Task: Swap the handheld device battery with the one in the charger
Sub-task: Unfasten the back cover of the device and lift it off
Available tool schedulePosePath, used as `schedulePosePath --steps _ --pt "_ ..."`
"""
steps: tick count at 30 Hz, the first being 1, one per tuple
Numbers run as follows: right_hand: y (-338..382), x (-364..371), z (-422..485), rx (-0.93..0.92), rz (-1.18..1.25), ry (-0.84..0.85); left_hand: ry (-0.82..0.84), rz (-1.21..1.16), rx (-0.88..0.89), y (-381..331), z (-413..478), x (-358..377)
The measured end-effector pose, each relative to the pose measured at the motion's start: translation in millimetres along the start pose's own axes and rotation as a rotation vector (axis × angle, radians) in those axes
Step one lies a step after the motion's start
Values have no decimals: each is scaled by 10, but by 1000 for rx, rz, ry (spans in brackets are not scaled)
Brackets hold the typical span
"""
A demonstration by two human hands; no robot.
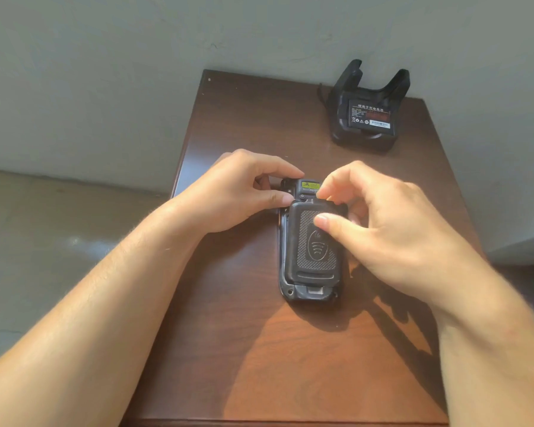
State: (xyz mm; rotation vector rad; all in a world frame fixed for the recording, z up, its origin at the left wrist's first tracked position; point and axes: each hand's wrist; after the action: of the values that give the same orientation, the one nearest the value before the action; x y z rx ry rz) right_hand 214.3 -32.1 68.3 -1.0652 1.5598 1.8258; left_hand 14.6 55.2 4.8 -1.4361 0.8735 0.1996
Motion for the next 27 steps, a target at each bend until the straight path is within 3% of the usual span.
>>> schedulePosePath --steps 7,11,14,18,27 --pt "-116 -75 -83 -111 226 -36 12 -14 -11 -10 -2 4" --pt "-295 -320 -165 -84 460 -136 27 -34 -27 -10 4 3" --pt "-608 -416 -243 47 440 -145 28 -38 -27 -14 10 6" --pt "-905 -309 -304 200 364 15 33 -42 -29 -10 19 10" --pt "-961 -216 -289 162 103 41 49 -65 -45 -30 7 -10"
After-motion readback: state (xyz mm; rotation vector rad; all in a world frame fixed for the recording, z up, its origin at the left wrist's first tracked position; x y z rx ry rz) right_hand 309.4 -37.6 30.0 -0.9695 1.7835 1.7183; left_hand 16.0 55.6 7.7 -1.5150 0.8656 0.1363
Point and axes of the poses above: each hand's wrist, its own z-axis towards the middle knuckle, its own x-axis out of the palm, y = z × x, and after that the axes turned 11 degrees about -x, right-handed
